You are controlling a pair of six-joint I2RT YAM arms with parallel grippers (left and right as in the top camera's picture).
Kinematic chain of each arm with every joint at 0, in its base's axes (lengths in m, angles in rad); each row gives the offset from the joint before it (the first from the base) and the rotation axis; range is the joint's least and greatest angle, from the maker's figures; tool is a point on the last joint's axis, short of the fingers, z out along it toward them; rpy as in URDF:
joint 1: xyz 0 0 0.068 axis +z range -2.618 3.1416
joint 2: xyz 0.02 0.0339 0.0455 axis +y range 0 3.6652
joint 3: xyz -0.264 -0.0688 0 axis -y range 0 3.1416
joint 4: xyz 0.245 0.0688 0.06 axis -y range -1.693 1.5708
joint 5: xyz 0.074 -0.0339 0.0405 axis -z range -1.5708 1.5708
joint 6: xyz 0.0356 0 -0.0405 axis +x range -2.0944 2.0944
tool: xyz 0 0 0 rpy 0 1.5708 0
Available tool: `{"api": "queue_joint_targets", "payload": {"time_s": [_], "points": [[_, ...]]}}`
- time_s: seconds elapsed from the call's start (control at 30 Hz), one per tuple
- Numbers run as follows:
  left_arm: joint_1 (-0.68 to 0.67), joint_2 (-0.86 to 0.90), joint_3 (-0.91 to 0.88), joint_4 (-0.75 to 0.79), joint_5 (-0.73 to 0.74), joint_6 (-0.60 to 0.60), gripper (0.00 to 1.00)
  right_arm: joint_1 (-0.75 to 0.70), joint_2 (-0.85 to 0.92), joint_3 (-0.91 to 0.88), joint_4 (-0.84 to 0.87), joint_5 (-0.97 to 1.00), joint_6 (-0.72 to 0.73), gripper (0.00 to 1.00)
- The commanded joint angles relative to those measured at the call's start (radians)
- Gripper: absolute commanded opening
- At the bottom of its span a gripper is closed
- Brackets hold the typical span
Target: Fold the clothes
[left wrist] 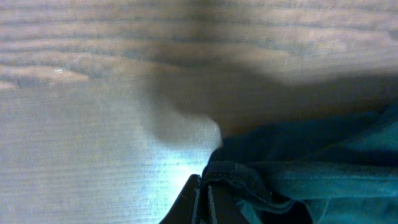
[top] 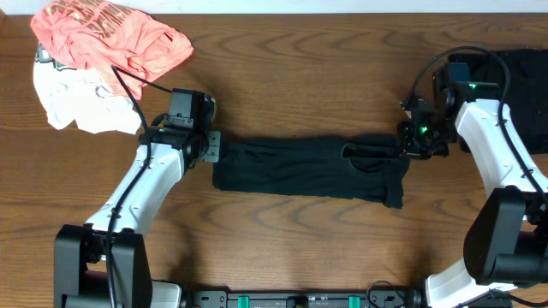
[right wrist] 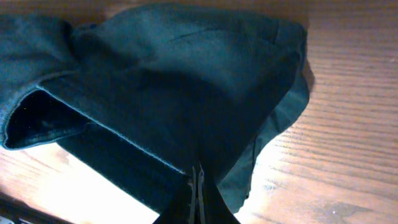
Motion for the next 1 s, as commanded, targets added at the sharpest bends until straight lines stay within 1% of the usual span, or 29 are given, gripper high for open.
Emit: {"api": "queue_joint_targets", "payload": {"time_s": [0.0, 0.13, 0.2, 0.23, 0.3, 0.33, 0.37, 0.43, 0.57, 0.63, 0.73, 0.9, 0.97], "points": [[0.006, -0.014, -0.005, -0.033, -0.015, 0.007, 0.06, -0.013, -0.019, -0.023, -0.005, 0.021, 0.021, 0.01], [0.006, -0.014, -0.008, -0.07, -0.015, 0.006, 0.08, -0.013, -0.019, -0.061, -0.005, 0.026, 0.027, 0.02], [0.006, -0.014, -0.008, -0.088, -0.015, 0.006, 0.16, -0.013, -0.019, -0.078, -0.005, 0.039, 0.037, 0.09], [0.006, -0.014, -0.008, -0.098, -0.015, 0.006, 0.23, -0.013, -0.019, -0.084, -0.005, 0.05, 0.048, 0.13], [0.006, -0.014, -0.008, -0.117, -0.015, 0.006, 0.44, -0.013, -0.019, -0.09, -0.005, 0.056, 0.05, 0.22], [0.006, -0.014, -0.008, -0.127, -0.015, 0.006, 0.54, -0.013, -0.019, -0.09, -0.005, 0.056, 0.051, 0.32], [0.006, -0.014, -0.008, -0.134, -0.015, 0.006, 0.57, -0.013, -0.019, -0.09, -0.003, 0.056, 0.051, 0.35], [0.006, -0.014, -0.008, -0.146, -0.016, 0.007, 0.59, -0.013, -0.019, -0.09, 0.003, 0.058, 0.06, 0.38], [0.006, -0.014, -0.008, -0.149, -0.027, 0.006, 0.59, -0.013, -0.019, -0.087, 0.027, 0.059, 0.066, 0.39], [0.006, -0.014, -0.008, -0.15, -0.101, 0.0, 0.59, -0.013, -0.019, -0.08, 0.037, 0.059, 0.065, 0.38], [0.02, -0.016, -0.008, -0.151, -0.201, -0.063, 0.59, -0.013, -0.019, -0.057, 0.041, 0.059, 0.065, 0.37], [0.072, -0.016, -0.008, -0.152, -0.201, -0.143, 0.59, -0.012, -0.019, -0.006, 0.046, 0.004, 0.048, 0.34], [0.085, -0.016, -0.008, -0.137, -0.184, -0.149, 0.59, -0.009, -0.019, 0.002, 0.059, -0.045, 0.038, 0.31]]}}
